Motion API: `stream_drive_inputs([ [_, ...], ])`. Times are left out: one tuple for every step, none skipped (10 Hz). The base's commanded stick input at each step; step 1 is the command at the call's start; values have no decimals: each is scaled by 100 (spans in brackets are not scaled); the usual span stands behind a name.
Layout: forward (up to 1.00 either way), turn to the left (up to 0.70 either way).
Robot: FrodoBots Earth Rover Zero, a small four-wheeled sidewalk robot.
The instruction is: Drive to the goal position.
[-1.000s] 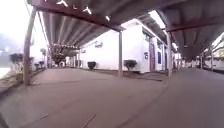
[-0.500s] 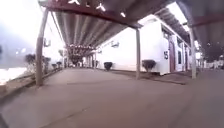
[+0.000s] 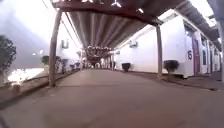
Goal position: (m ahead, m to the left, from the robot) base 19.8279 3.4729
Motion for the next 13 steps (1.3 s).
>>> stream_drive_inputs([
  [85,0],
  [85,0],
  [85,0],
  [85,0],
  [85,0],
  [85,0],
  [85,0],
  [85,0],
  [85,0],
  [85,0],
  [85,0],
  [85,0],
  [85,0],
])
